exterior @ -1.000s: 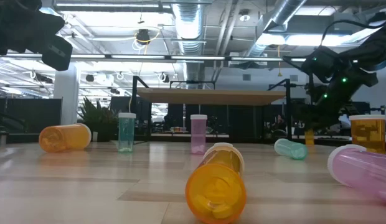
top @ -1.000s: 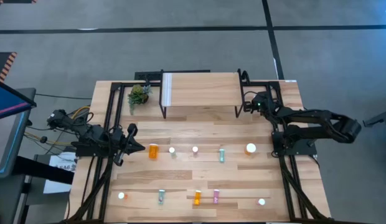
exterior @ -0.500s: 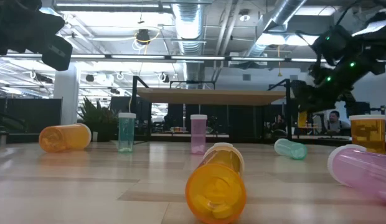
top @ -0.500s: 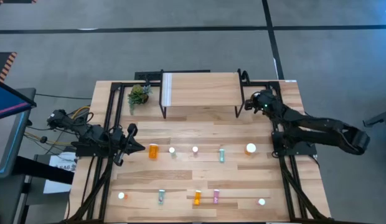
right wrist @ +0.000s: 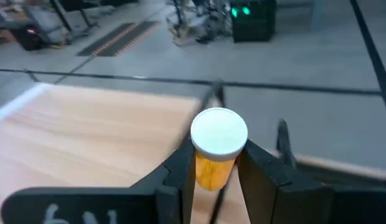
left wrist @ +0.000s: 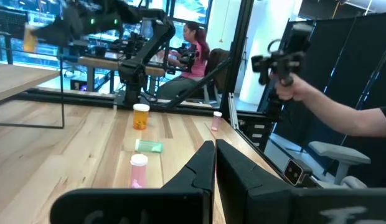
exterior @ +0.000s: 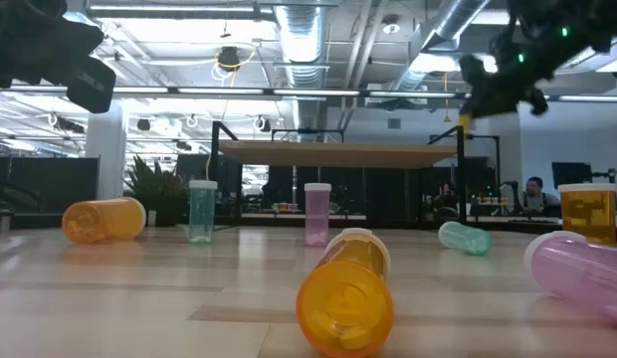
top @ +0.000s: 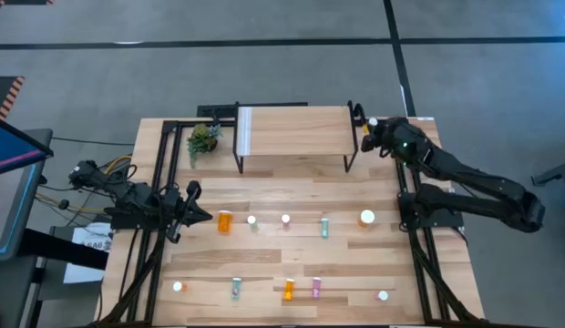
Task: Pick and place medicine bottles onto shelf by color
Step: Put the top small orange pill bottle on the shelf
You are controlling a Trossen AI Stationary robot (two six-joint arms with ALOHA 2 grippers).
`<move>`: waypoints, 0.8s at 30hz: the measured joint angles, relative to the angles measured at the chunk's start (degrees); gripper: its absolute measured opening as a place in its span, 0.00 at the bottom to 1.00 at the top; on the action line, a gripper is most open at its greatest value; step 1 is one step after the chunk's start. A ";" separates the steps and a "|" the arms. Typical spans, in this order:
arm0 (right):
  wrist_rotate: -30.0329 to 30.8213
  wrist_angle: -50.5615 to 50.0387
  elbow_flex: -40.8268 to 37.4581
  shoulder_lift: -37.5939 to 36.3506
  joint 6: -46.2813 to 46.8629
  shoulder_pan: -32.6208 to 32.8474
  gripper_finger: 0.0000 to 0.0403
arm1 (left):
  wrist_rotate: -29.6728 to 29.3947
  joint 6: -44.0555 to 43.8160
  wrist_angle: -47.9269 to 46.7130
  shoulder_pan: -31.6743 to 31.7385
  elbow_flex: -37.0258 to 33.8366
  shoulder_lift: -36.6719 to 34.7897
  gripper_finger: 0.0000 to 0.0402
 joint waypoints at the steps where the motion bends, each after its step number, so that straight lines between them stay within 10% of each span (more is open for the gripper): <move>1: 0.19 -0.43 1.66 0.44 -0.72 0.50 0.30 | -0.01 0.00 0.00 0.00 0.01 0.01 0.00; 24: 1.11 -2.48 25.68 30.53 -8.00 2.58 0.30 | 0.00 -0.02 0.00 0.01 0.02 0.00 0.00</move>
